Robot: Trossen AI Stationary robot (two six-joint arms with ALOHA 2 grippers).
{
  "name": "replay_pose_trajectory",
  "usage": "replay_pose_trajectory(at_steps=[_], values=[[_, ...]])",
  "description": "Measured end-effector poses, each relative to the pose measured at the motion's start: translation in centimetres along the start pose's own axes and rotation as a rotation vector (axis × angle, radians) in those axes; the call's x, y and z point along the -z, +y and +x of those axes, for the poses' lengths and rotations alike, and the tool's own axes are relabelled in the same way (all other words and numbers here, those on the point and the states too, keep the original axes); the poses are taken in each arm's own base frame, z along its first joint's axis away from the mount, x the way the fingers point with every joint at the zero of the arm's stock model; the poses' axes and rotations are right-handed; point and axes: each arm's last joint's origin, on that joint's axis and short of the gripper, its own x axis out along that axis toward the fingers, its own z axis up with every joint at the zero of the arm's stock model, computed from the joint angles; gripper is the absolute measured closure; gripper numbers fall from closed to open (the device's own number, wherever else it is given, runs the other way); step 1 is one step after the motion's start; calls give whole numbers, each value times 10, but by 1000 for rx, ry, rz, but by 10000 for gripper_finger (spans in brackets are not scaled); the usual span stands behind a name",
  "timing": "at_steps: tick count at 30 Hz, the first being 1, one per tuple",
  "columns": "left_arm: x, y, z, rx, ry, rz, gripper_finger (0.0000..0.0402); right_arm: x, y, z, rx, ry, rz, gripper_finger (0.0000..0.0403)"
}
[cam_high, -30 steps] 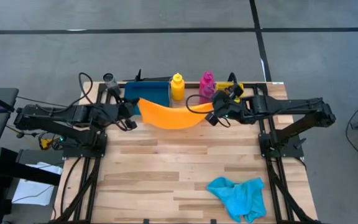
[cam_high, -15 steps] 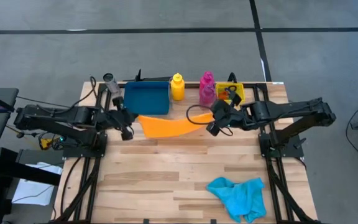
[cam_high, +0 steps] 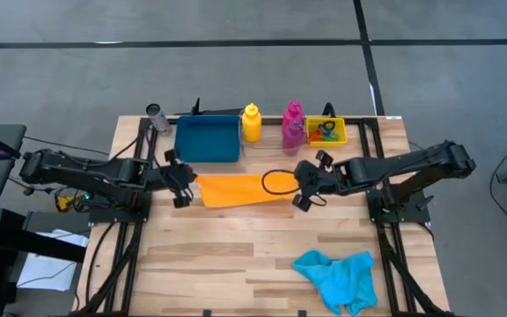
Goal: Pick & Place Sports Items
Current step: Fold the orange towel
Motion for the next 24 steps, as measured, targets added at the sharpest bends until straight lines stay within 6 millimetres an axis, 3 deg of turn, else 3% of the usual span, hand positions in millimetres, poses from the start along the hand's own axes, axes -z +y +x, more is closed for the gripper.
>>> replay_pose_trajectory(at_steps=[12, 18, 24], values=[[-9, -5, -2, 200, -85, -113, 401, 34, 11, 31, -97, 28, -7, 403], [-3, -20, 5, 339, -128, -131, 401, 52, 25, 35, -146, 6, -44, 403], [11, -39, 12, 503, -116, -205, 401, 56, 38, 27, -197, -20, -73, 403]])
